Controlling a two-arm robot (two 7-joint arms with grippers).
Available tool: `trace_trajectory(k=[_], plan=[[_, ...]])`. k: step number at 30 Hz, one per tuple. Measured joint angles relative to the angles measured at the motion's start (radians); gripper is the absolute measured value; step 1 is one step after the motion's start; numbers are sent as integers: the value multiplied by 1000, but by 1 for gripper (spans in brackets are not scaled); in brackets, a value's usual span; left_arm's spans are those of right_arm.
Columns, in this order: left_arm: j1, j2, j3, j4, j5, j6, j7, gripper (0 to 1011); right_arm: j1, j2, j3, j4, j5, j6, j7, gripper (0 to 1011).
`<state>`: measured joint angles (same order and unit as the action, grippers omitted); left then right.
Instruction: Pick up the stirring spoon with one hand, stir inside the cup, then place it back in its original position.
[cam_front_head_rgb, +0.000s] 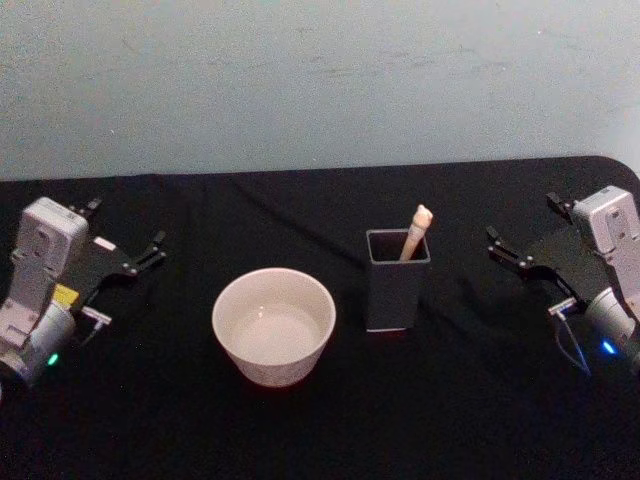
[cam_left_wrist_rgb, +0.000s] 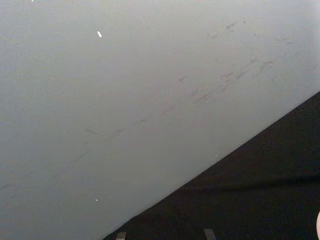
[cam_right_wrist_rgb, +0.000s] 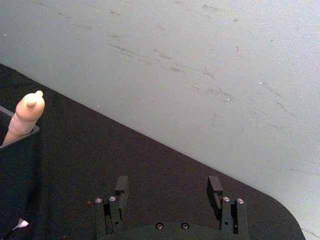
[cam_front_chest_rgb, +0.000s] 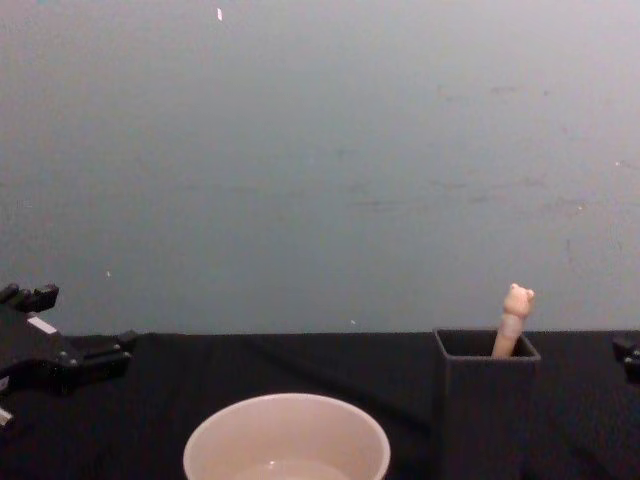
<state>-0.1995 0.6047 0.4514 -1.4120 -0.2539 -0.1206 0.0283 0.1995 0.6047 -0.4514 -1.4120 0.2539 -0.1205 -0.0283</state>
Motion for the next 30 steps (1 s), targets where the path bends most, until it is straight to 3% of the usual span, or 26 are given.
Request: trace_trajectory(k=[30], plan=[[0, 0, 0, 0, 0, 0, 0, 1001, 0, 0, 0, 0, 0, 0, 0, 1004]])
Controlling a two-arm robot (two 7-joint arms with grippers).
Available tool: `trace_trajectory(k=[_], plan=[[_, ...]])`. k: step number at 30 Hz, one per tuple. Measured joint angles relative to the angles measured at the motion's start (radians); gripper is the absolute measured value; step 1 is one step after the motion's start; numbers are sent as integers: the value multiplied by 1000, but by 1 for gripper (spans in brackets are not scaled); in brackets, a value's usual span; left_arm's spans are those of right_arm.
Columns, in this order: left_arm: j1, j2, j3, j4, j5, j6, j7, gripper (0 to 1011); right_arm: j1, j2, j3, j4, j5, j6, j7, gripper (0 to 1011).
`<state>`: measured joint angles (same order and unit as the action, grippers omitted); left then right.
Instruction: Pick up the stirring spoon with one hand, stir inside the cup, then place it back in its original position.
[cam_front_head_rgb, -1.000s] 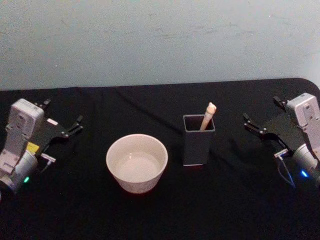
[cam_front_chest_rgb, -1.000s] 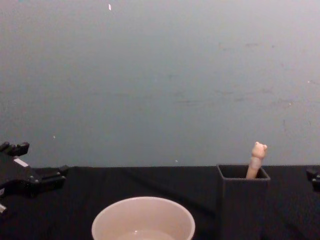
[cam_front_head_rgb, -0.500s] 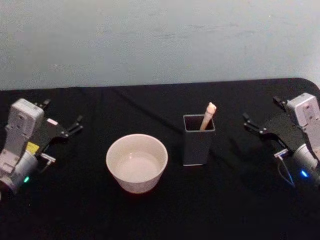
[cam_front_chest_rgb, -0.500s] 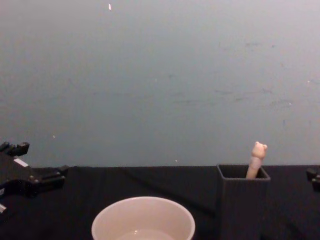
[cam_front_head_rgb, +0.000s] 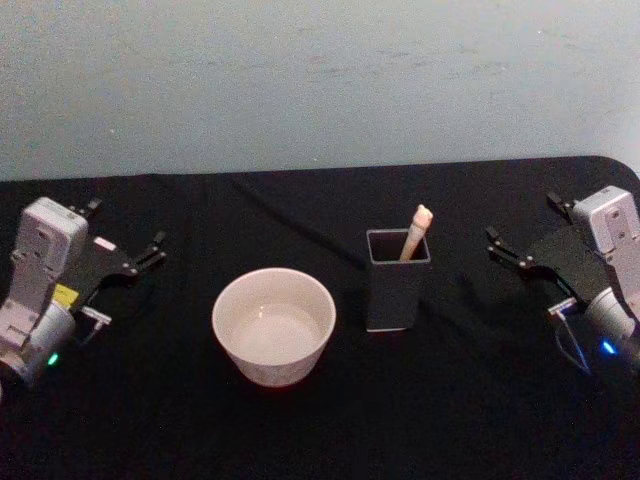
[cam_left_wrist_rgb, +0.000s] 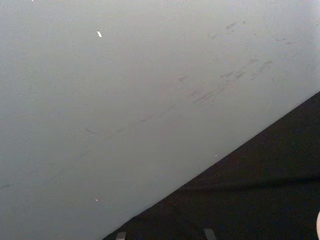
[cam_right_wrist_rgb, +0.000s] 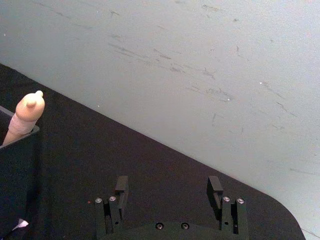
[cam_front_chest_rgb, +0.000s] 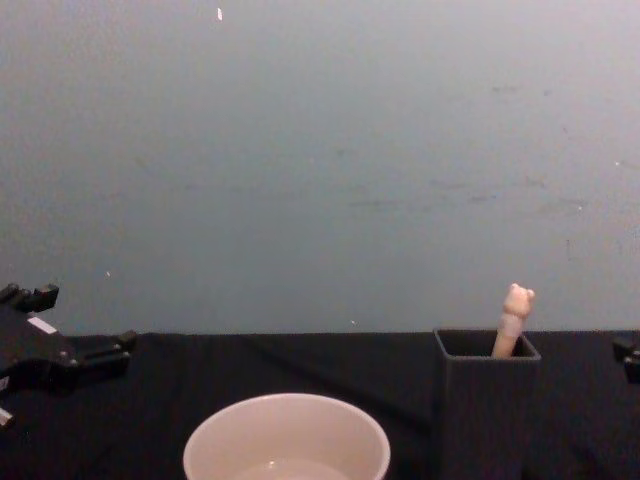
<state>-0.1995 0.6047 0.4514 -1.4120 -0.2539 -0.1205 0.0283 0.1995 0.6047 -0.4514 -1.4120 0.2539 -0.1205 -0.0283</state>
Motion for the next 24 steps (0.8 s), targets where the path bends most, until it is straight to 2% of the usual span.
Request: trace_trajectory(k=[24], plan=[[0, 0, 0, 0, 0, 0, 0, 1001, 0, 0, 0, 0, 0, 0, 0, 1004]])
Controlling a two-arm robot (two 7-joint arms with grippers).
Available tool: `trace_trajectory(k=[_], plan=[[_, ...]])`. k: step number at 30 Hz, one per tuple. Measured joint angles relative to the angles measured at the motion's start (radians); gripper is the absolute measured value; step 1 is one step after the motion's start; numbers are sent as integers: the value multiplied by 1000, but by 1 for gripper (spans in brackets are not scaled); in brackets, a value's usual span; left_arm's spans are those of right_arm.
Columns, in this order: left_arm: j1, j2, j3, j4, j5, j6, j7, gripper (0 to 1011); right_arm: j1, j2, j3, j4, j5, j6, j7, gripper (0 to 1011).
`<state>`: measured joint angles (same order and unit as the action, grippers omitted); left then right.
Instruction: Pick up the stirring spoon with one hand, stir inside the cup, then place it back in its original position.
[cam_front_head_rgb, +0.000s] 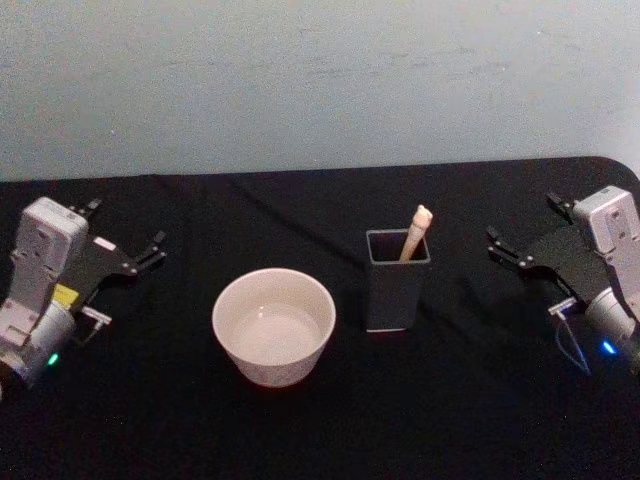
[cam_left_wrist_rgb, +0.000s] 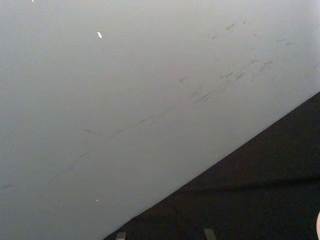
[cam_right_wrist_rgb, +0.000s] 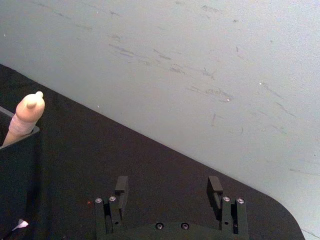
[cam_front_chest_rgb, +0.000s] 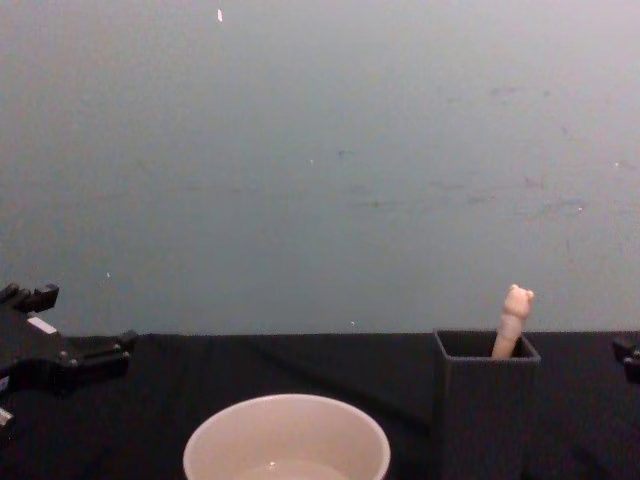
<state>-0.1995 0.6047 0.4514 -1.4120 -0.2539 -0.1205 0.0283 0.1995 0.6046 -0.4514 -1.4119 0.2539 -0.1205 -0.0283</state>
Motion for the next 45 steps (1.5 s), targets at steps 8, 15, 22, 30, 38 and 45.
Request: trace_trajectory(k=[8, 15, 22, 30, 38, 45], plan=[[0, 0, 0, 0, 0, 0, 0, 1001, 0, 0, 0, 0, 0, 0, 0, 1004], [0, 0, 0, 0, 0, 0, 0, 1001, -9, 0, 11, -9, 5, -1, 20, 1004], [0, 0, 0, 0, 0, 0, 0, 1001, -42, 14, 39, -66, 79, 24, 107, 1004], [0, 0, 0, 0, 0, 0, 0, 1001, -91, 38, 80, -156, 247, 89, 287, 1004], [0, 0, 0, 0, 0, 0, 0, 1001, -96, 16, 89, -181, 324, 125, 400, 1004], [0, 0, 0, 0, 0, 0, 0, 1001, -62, -37, 82, -147, 324, 133, 413, 1004]])
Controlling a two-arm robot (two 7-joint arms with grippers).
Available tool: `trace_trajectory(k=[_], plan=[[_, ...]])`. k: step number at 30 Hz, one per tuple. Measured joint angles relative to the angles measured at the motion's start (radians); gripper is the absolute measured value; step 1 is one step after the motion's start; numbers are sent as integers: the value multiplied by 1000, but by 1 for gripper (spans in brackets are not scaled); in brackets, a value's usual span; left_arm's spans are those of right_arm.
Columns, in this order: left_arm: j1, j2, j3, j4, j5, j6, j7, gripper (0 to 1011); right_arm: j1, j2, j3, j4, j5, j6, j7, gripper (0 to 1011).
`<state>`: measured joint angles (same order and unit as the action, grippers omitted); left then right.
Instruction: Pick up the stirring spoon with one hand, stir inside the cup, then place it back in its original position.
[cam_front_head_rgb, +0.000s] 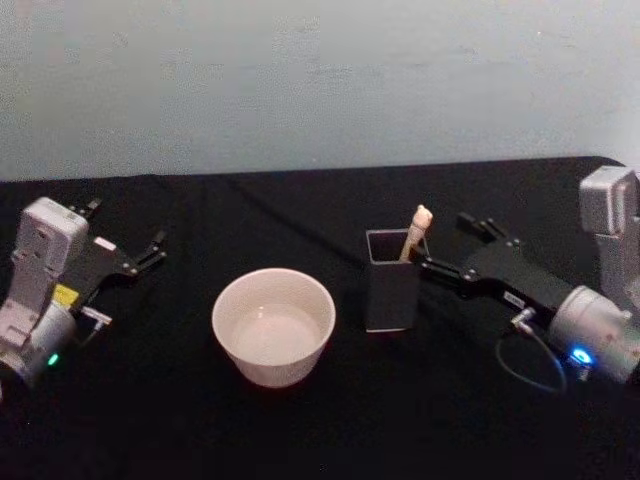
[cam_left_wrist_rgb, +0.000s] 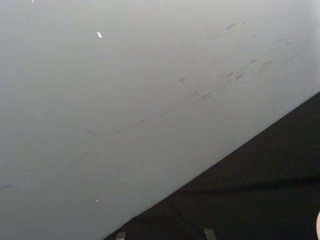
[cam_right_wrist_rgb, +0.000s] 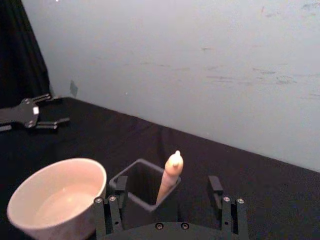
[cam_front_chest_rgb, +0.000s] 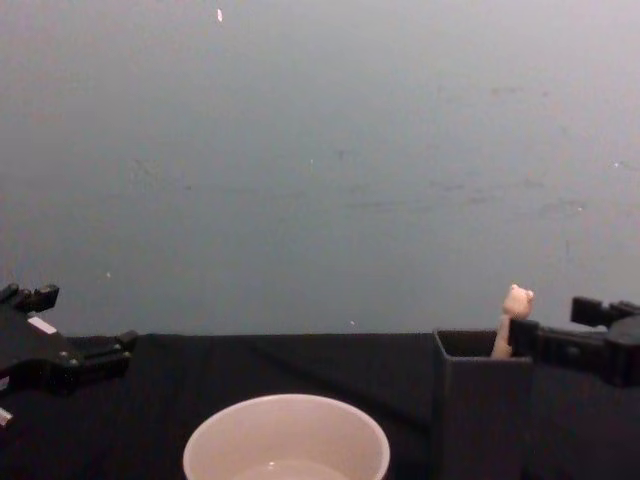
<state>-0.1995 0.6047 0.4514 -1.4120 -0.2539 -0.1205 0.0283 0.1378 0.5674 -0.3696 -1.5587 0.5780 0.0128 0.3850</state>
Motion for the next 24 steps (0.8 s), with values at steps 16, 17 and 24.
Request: trace_trajectory(k=[16, 17, 24], plan=[[0, 0, 0, 0, 0, 0, 0, 1001, 110, -141, -4, 132, -29, 44, -27, 1004], [0, 0, 0, 0, 0, 0, 0, 1001, 114, -147, -3, 137, -34, 46, -25, 1004], [0, 0, 0, 0, 0, 0, 0, 1001, 122, -159, -4, 148, -60, 60, -20, 1004]])
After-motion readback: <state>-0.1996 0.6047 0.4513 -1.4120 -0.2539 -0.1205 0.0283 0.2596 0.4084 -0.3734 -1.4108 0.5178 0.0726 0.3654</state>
